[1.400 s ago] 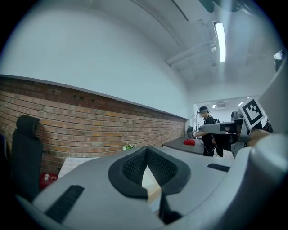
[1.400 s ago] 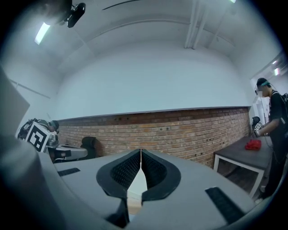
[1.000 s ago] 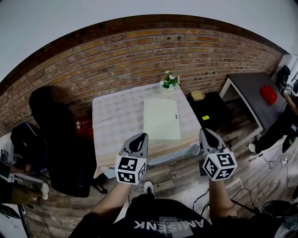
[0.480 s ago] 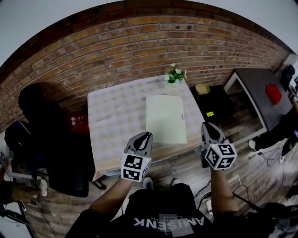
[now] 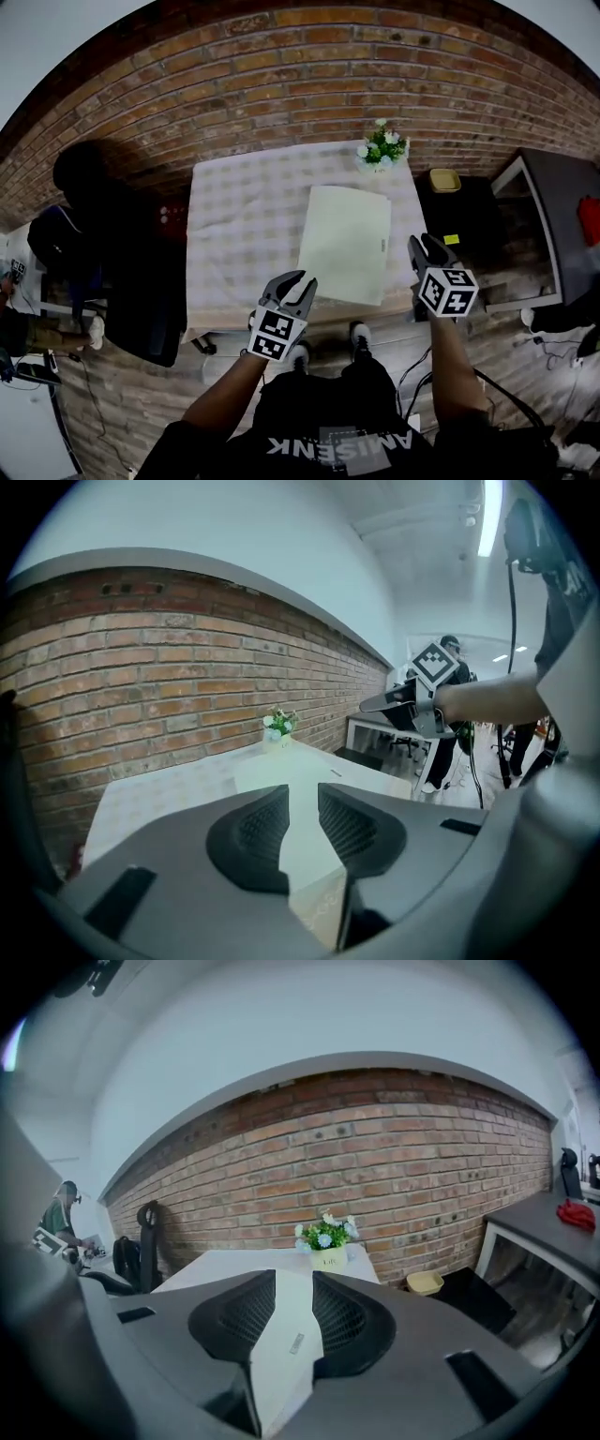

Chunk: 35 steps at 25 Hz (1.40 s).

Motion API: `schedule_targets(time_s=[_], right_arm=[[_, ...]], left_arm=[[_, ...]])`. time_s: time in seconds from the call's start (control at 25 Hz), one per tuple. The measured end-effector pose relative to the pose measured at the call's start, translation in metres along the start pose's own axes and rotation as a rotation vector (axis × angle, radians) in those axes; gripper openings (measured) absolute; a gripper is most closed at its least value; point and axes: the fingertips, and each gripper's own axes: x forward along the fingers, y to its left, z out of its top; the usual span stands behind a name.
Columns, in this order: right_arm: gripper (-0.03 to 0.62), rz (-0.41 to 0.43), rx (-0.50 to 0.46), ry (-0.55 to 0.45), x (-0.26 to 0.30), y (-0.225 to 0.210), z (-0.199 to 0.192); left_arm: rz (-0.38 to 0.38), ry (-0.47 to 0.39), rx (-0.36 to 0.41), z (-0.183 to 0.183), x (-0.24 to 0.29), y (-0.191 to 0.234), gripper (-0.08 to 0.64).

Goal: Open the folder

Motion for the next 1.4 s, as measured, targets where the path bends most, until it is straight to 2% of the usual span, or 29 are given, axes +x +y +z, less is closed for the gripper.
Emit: schedule_targets(time_s=[0.12,0.32,0.6,0.84,0.96,1.12,1.4], right_arm=[[0.163,0.040,0.002,0.055,0.033,-0.019,-0.011],[0.179,0.104,0.016,0.137,0.089,-0.046,-0.032],[0.183,0.176,0.023,0.231,0.157,-0.059,-0.053],[0.183,0.193,0.014,0.277,0.195,-0.072,-0.069],[0.183,0.170,0.027,0.298,0.204,-0.079,-0.075],[0.183,0.139,0.019,0.342,0.213,-0.086,-0.087],[0.187,0.148,0.049,0.348,0.216,-0.087,-0.091]], left_arm=[[0.019,0.056,0.042,-0.010,0.016,-0.004,0.128],[0.075,0.172,0.047,-0.049,0.039,-0.010,0.181],[0.141,0.253,0.095,-0.077,0.049,-0.009,0.219],[0.178,0.305,0.142,-0.090,0.050,-0.016,0.230],[0.181,0.325,0.166,-0.095,0.048,-0.018,0.230],[0.183,0.346,0.167,-0.102,0.046,-0.023,0.230],[0.218,0.391,0.171,-0.119,0.041,-0.013,0.230]])
